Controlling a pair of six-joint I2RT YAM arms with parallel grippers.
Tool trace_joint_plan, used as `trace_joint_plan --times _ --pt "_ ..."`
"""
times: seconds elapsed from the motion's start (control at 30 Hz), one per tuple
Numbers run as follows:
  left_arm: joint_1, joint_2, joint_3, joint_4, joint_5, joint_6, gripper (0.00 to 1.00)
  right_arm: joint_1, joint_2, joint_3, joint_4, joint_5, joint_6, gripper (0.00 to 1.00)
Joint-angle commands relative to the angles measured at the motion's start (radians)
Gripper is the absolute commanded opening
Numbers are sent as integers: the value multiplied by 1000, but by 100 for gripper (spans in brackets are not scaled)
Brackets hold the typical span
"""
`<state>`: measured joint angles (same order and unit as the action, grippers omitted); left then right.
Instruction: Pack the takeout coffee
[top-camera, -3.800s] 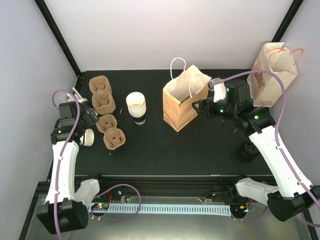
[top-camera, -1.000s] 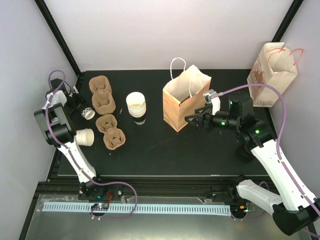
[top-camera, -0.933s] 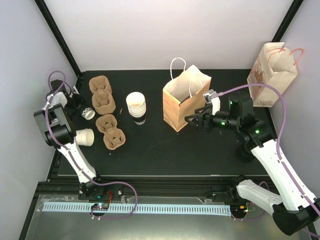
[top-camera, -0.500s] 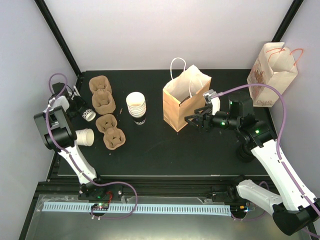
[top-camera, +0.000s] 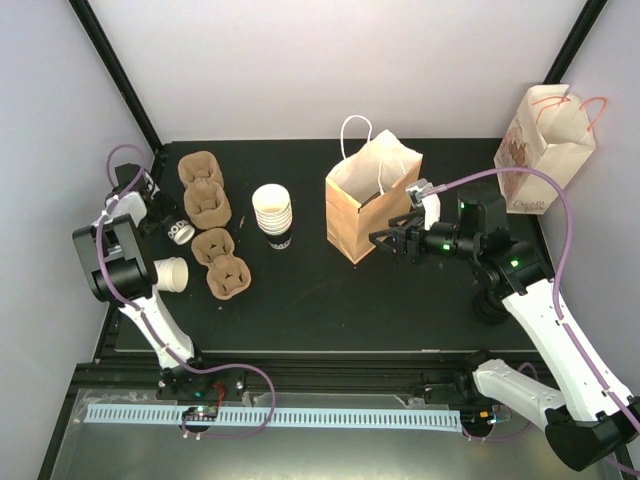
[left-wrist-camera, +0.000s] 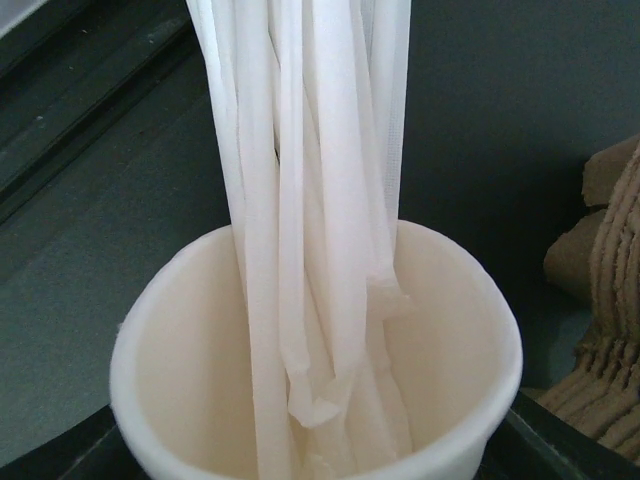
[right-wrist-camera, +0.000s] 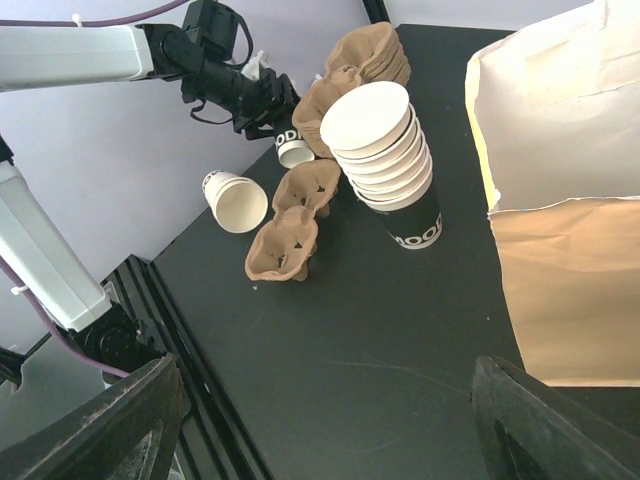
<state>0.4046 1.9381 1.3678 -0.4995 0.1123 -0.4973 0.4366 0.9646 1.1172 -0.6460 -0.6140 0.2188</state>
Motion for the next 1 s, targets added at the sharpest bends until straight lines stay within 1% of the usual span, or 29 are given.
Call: trace_joint_plan --times 0.0,0.17,0.27,0.5,0.67,0.73,0.87,0.97 --pt "-17 -65 -13 13 -79 16 66 3 -14 -1 24 -22 -4 81" --pt "-23 -86 -25 24 -108 19 66 4 -13 2 23 -29 -4 81" --pt "-20 -71 -1 9 -107 30 66 3 -12 4 18 -30 -7 81" --pt "-6 31 100 -76 -48 21 67 3 -2 16 8 -31 -6 81" --pt "20 75 132 -96 5 16 69 3 15 47 -14 -26 -12 81" --pt "21 97 157 -119 17 24 69 4 24 58 -21 -23 -12 81" --pt "21 103 144 -108 38 25 70 4 41 86 -37 -15 -17 81" --pt "24 133 180 -134 47 24 70 3 43 104 -52 -1 -21 81"
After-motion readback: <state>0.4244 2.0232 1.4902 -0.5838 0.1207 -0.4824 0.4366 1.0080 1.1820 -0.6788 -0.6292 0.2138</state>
